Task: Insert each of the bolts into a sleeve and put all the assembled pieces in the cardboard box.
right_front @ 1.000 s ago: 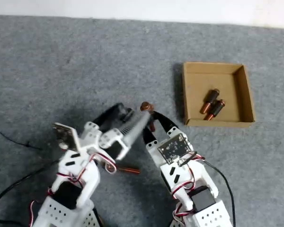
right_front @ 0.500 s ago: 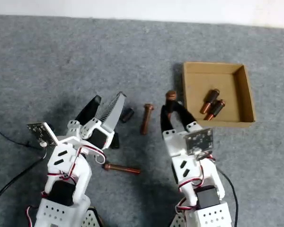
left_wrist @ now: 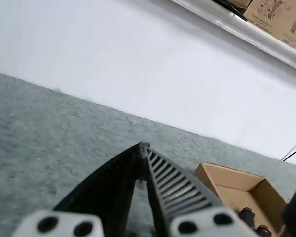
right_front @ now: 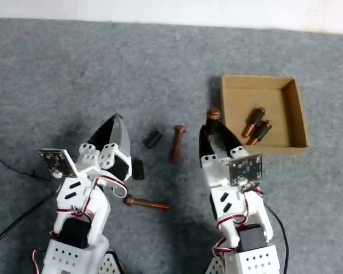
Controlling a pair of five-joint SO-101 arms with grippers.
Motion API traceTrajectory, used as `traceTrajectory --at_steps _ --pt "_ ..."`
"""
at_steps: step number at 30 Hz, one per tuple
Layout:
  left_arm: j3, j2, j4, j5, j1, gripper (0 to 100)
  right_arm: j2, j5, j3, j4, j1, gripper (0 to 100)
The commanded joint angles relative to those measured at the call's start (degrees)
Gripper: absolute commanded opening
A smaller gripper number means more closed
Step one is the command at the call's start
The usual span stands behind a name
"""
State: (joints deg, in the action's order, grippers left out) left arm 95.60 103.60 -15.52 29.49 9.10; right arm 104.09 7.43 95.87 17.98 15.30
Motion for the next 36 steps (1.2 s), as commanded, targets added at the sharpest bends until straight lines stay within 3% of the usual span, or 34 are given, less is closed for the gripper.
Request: traceTrajectory --at_steps 1,11,16,19,24,31,36 --pt "-1.1 0.5 -0.4 -4.8 -0.5 1 1.3 -0.5 5.9 -1.8 -1.3 0.5" --pt "-1.3 0.4 -11.6 -32.1 -0.1 1 1.2 -0.2 5.7 0.3 -7.3 0.5" --pt "-1.7 0.4 -12.8 -31.1 -0.5 1 0.2 2.4 1.5 0.4 -7.1 0.5" --pt "-1.5 0.4 -12.9 -30.8 -0.5 1 -7.5 2.4 -4.4 0.4 -7.3 0.5" --pt "-1.1 0.4 -13.0 -30.9 -0.5 1 -34.4 0.8 -22.3 0.0 -8.0 0.5" --pt "0.0 0.6 -12.7 -31.0 -0.5 1 -70.8 -9.8 -51.3 0.2 -15.5 0.5" --pt "0.0 0.7 -12.7 -31.0 -0.5 1 -88.5 -16.1 -62.6 0.2 -18.8 0.5"
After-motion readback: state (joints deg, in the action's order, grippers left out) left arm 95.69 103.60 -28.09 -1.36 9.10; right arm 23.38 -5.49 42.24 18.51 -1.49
